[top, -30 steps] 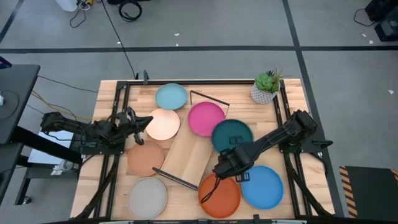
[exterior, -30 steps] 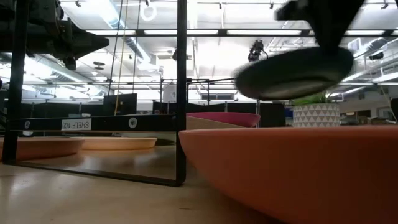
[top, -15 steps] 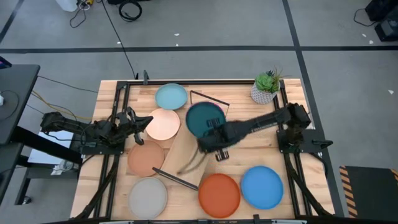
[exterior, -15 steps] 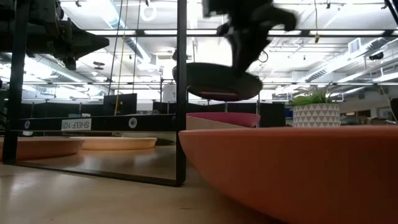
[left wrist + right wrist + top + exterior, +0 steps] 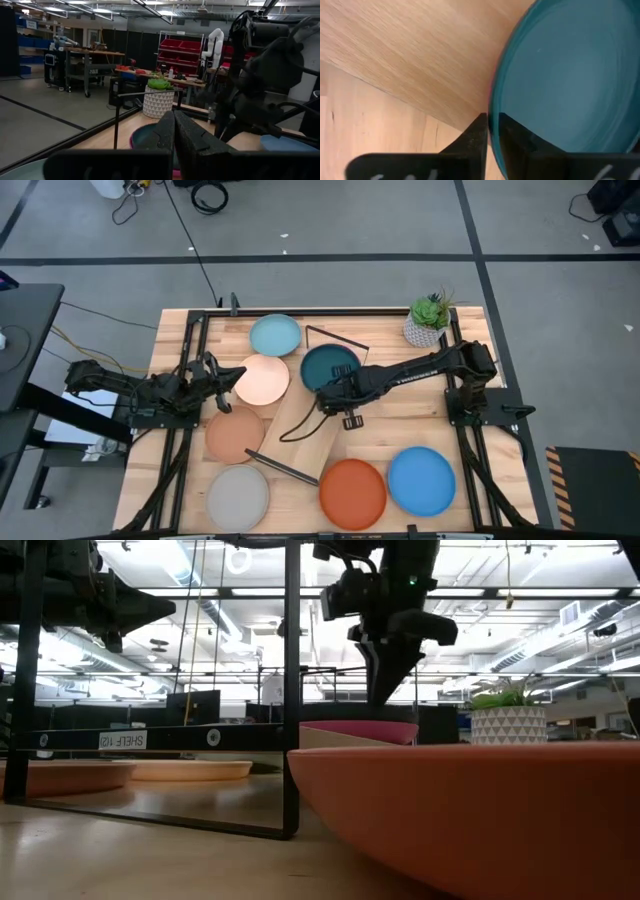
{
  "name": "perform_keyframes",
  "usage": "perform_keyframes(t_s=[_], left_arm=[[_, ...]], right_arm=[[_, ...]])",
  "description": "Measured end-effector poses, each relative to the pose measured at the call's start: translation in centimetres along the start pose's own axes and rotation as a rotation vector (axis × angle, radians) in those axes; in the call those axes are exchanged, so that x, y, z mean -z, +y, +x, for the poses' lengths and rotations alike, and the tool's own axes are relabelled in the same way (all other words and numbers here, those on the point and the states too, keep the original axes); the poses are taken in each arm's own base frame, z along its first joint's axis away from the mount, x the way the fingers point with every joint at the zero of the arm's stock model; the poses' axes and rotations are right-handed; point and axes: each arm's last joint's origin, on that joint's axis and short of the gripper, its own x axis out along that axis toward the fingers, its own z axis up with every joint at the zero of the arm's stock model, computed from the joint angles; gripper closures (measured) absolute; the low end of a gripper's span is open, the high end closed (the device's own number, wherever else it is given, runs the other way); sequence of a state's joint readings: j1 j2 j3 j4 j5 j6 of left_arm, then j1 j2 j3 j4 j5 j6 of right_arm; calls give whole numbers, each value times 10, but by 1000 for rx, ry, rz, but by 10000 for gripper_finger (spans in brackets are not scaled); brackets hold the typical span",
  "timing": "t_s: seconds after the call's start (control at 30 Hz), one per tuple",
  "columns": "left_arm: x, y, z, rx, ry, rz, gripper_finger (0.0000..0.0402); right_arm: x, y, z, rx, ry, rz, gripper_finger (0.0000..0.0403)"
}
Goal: Place and stack plates onto a shelf
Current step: Stack the dark green plate on top of the pink plate on the shelf, then stack the orange plate on top of the dark green plate on the shelf
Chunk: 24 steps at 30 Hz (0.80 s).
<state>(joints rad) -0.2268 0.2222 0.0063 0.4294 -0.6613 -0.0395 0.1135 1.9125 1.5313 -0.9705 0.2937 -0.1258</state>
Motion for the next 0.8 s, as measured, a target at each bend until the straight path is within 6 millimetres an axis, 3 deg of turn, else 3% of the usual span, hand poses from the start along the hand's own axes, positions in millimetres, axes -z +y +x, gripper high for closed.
perform_keyframes(t_s=[0.2, 0.43, 0.63, 0.8], left_arm=[[0, 0, 0, 0, 0, 0, 392], [0, 0, 0, 0, 0, 0, 392], [0, 0, 0, 0, -1, 0, 392], [0, 0, 0, 0, 0, 0, 392]], right_arm=[[-8, 1, -20, 0, -21, 34, 316], [-7, 42, -35, -161, -12, 23, 309], [6, 79, -24, -241, 44, 42, 300], [13, 95, -2, -320, 20, 87, 278]])
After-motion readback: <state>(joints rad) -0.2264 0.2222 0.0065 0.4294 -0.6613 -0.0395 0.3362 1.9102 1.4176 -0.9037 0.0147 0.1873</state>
